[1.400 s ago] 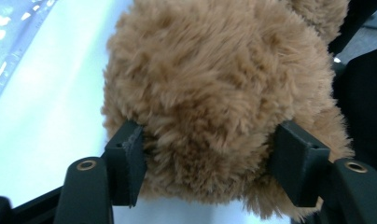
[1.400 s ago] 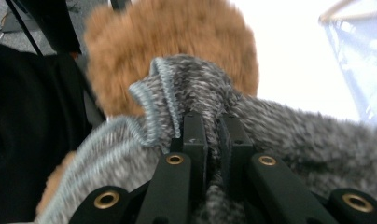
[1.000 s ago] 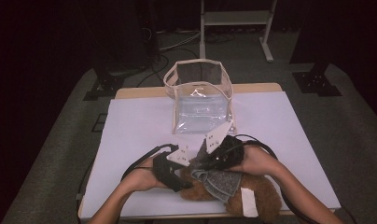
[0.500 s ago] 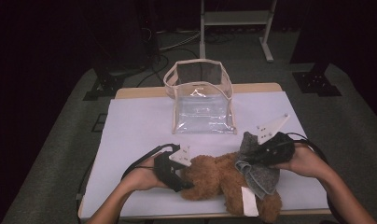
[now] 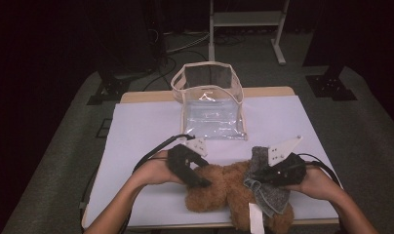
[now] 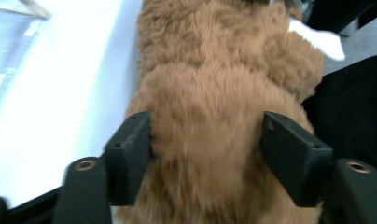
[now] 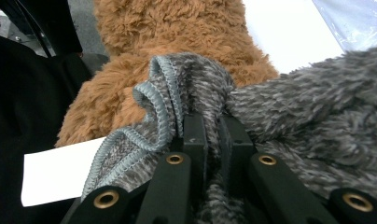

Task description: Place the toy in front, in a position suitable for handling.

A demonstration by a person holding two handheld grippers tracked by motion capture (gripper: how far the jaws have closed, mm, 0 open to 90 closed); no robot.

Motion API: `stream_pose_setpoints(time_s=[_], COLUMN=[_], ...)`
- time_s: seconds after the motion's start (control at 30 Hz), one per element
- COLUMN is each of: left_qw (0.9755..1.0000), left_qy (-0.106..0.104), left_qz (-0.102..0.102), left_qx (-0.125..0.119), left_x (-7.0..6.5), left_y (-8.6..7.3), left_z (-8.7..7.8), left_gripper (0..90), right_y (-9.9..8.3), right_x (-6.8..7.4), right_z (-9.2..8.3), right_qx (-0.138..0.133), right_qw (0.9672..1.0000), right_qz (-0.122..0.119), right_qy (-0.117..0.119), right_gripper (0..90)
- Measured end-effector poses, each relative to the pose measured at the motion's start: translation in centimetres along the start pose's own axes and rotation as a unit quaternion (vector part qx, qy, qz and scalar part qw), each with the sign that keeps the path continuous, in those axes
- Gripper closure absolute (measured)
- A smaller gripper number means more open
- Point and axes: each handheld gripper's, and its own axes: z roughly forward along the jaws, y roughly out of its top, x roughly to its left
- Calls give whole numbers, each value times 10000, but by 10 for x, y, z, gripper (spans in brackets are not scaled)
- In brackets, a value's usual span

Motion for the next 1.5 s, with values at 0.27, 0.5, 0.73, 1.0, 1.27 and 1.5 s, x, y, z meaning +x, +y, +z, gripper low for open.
stream_pose_setpoints(time_s=[0.27, 0.5, 0.73, 1.0, 1.27, 1.5], left_qw=[9994, 9978, 9980, 9995, 9989, 9978], left_qy=[-79, 419, 428, 278, -247, -194], left_qz=[-25, 422, 410, 117, 318, 498], left_qx=[324, 302, 201, 18, 219, 388], left_x=[10, 2, 2, 1, -10, -22], left_y=[8, 5, 6, 15, 12, 14], left_z=[22, 22, 12, 6, 29, 27], left_gripper=[571, 775, 800, 353, 422, 412], right_y=[-3, -2, -2, -3, 4, 11], right_x=[-1, -1, -4, 12, 21, 3], right_z=[2, 3, 1, 1, -9, -28], right_qx=[-39, -93, -210, -128, -208, -479], right_qw=[10000, 9999, 9996, 9998, 9994, 9987], right_qz=[21, 26, 97, -86, -267, -140], right_qy=[-44, -137, -171, -128, 67, -125], right_gripper=[822, 821, 821, 824, 822, 821])
